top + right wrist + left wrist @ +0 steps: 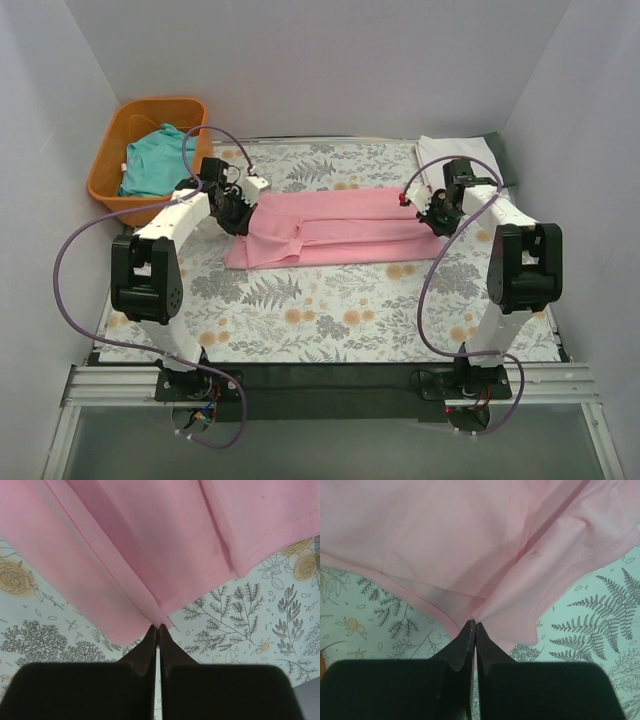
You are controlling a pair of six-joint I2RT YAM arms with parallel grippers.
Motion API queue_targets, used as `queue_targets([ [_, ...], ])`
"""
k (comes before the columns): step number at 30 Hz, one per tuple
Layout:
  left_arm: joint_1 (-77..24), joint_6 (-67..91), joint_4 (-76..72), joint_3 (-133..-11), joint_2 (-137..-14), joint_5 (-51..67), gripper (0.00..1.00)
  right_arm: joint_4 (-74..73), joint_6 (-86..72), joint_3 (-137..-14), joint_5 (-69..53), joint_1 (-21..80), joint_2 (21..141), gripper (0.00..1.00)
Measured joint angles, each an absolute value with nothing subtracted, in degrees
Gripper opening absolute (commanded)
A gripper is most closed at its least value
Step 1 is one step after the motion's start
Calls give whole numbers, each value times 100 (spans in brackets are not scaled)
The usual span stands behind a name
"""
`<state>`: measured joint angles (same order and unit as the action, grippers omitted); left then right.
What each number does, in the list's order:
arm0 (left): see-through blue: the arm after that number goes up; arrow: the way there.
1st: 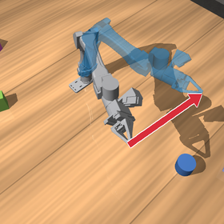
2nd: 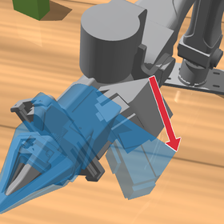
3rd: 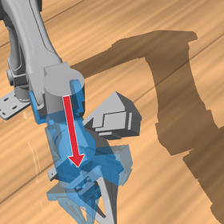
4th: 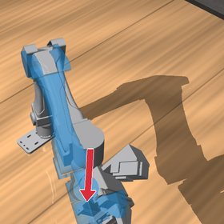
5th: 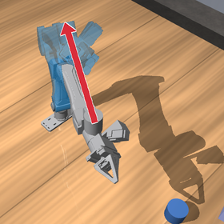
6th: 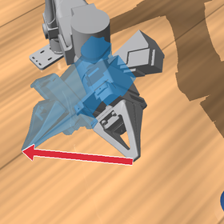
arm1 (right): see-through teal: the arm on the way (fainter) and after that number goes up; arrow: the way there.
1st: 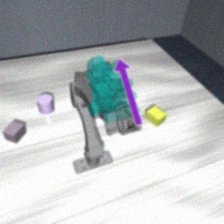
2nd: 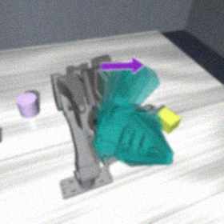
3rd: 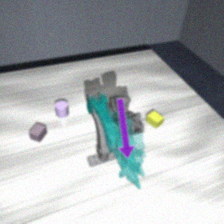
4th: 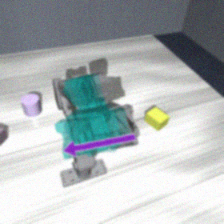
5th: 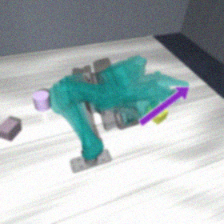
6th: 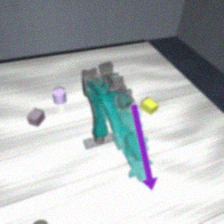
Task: Fold and stack the t-shirts
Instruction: Fold the tshirt
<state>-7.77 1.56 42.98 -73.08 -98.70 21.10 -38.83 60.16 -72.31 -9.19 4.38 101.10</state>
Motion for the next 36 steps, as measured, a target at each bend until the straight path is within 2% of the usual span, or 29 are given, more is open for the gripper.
queue_targets([
  [7,-777,290,4104,-7784,-10462,2117,0,-3870,5996,-7734,-923,412,10718,1],
  [36,-755,447,3656,-8020,-10836,2182,0,-3881,5863,-8053,-1177,110,10925,1],
])
